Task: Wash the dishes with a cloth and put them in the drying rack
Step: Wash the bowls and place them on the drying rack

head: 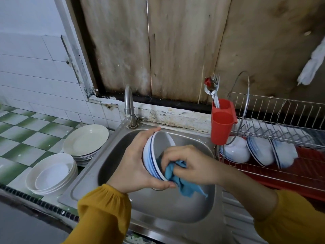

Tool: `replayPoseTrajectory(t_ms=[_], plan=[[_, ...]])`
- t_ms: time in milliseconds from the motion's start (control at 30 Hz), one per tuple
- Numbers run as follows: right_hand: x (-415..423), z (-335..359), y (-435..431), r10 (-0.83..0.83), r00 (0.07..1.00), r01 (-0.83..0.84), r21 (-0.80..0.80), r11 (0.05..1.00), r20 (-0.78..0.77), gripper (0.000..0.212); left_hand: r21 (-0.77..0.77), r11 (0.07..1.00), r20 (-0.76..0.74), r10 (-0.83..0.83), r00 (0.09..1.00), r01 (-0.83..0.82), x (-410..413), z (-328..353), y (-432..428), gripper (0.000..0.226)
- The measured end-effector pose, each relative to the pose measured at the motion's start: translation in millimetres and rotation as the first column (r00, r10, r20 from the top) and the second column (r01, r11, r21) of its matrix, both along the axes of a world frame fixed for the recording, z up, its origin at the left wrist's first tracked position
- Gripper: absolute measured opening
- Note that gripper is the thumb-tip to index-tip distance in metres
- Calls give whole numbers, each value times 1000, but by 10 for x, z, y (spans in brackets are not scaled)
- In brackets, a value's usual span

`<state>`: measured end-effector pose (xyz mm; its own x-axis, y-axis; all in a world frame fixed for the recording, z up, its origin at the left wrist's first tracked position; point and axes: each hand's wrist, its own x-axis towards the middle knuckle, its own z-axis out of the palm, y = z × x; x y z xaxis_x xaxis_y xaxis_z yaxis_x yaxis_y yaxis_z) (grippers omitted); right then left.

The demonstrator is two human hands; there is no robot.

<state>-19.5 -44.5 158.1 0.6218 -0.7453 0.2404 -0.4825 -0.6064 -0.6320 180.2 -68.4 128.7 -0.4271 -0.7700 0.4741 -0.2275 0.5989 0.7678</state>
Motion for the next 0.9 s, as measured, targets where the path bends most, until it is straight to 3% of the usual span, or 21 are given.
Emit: replayPoseTrajectory(t_ms=[33,67,100,167,233,300,333,400,433,467,533,633,667,733,800,833,900], plan=[[5,-44,-42,-44,990,21,-166,986,-132,29,-16,1000,14,6,1000,-6,-11,6,10,113],[7,-99,-77,-141,975,82,-317,945,-169,28,-21,1000,15,14,1000,-14,-24,14,25,113],[33,-156,-104,-231,969,180,-395,901,-86,28,-20,1000,8,16,1000,-16,-38,28,25,114],[187,-197,-77,-297,928,351,-269,897,223,29,-38,999,10,3,1000,-3,-50,51,2,114],[283,-149,-41,-226,876,255,-13,967,426,38,-57,998,23,2,1000,0,-12,76,-27,115],[233,-104,-8,-42,940,37,21,999,338,38,-77,997,46,3,999,1,73,97,-45,115],[189,-55,-21,49,986,-44,-36,998,162,33,-90,996,66,6,998,0,123,104,-50,114],[114,-25,-122,-16,975,-56,-315,947,-223,24,-76,997,71,10,997,-5,180,117,-60,112],[101,-30,-186,-139,955,-1,-472,882,-261,23,-57,998,50,17,999,-14,186,117,-68,111],[120,-30,-220,-243,949,92,-560,824,-202,23,-44,999,27,25,999,-24,175,114,-78,111],[233,-68,-231,-272,962,239,-540,807,20,22,-30,999,4,23,1000,-23,124,130,-86,110],[372,-88,-197,-24,966,102,-294,950,258,31,-10,1000,-16,-12,1000,11,101,137,-91,108],[358,-79,-183,65,964,-12,-199,980,259,32,1,1000,-28,-7,1000,7,126,130,-97,108],[287,-65,-191,151,981,-137,-125,983,117,31,7,1000,-37,17,999,-17,173,106,-103,107],[217,-91,-274,13,999,-26,-306,952,-43,26,16,999,-56,28,998,-28,174,66,-104,106],[202,-126,-311,-115,992,84,-428,900,-46,25,32,999,-71,28,997,-26,147,56,-94,105],[248,-193,-287,-259,957,290,-484,825,131,23,58,998,-84,7,996,-2,57,51,-73,103]])
